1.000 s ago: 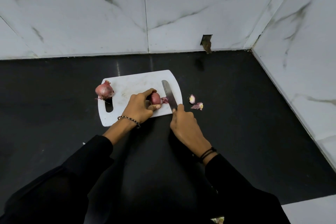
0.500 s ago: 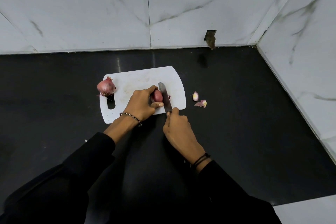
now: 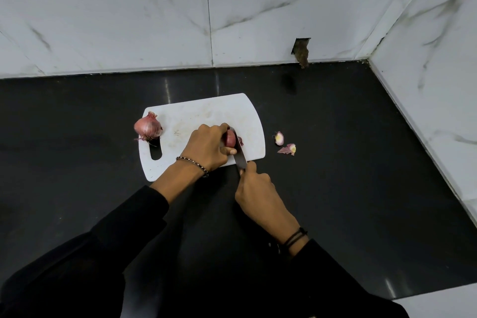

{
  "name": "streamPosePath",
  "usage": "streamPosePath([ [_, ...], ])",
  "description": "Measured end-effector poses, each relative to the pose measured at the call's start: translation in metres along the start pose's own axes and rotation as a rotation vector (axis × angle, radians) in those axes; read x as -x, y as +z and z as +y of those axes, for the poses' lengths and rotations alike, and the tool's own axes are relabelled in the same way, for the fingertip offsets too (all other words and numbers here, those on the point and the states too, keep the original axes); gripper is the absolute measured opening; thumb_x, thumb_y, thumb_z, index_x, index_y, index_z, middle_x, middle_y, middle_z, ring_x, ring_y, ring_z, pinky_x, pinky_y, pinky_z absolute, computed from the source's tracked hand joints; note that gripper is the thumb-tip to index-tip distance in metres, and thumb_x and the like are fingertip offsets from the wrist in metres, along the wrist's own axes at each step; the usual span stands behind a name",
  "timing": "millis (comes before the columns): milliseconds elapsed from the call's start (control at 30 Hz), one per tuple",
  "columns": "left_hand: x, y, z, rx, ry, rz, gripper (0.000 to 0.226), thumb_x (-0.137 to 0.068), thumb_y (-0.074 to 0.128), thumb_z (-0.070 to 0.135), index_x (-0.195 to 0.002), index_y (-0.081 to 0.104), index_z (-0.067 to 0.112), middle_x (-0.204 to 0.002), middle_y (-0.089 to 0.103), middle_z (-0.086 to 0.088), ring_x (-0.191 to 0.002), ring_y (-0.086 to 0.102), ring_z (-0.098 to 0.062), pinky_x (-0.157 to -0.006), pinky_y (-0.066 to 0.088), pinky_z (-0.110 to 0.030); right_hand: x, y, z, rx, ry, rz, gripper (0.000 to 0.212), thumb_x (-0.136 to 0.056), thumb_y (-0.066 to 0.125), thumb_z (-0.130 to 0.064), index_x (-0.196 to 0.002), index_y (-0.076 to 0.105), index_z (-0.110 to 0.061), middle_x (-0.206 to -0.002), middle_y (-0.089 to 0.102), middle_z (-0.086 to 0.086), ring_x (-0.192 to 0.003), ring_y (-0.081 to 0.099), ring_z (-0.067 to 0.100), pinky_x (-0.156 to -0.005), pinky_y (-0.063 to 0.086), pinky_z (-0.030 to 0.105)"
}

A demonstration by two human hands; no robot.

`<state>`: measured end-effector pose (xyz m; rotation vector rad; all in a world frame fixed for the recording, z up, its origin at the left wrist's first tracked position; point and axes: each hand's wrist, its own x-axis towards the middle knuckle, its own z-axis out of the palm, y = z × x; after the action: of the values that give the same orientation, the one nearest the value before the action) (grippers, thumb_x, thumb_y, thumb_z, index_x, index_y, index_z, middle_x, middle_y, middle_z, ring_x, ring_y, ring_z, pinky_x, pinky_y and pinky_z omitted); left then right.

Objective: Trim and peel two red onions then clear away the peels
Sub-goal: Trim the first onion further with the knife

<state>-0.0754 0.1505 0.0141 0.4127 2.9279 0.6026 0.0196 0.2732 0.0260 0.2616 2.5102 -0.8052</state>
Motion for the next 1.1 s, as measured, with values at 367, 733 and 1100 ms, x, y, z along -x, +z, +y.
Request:
streamPosePath([
  [367,0.004,-0.003,-0.002,0.098,-0.04,0.003,0.022,-0.086,0.07,0.022,-0.1,0.062,0.009,-0.084,0.067,-0.012,-0.085,0.059,-0.033,-0.065,0.034,-0.028,-0.01,0.016,-0.01,0.411,-0.061,0.229,0.019,-0.105,0.039,-0.01,-0.123,0.035,-0.012,-0.107,0.066,0.006,-0.097,0.069,0.024,-0.063,0.038,0.031],
  [733,0.006,0.003,-0.004,0.154,-0.06,0.021,0.032,-0.086,0.072,0.023,-0.113,0.06,0.01,-0.092,0.069,-0.013,-0.089,0.063,-0.031,-0.068,0.04,-0.028,-0.014,0.005,0.01,0.343,-0.112,0.231,0.025,-0.105,0.037,-0.013,-0.13,0.036,-0.009,-0.112,0.063,0.013,-0.101,0.064,0.033,-0.065,0.038,0.036],
  [1100,0.02,0.003,-0.016,0.276,-0.06,0.085,0.046,-0.083,0.078,0.026,-0.124,0.06,0.018,-0.097,0.07,-0.006,-0.085,0.06,-0.022,-0.073,0.038,-0.024,-0.005,-0.001,0.002,-0.005,-0.161,0.215,0.017,-0.108,0.031,-0.028,-0.106,0.036,-0.012,-0.098,0.055,0.015,-0.083,0.057,0.032,-0.068,0.041,0.038],
])
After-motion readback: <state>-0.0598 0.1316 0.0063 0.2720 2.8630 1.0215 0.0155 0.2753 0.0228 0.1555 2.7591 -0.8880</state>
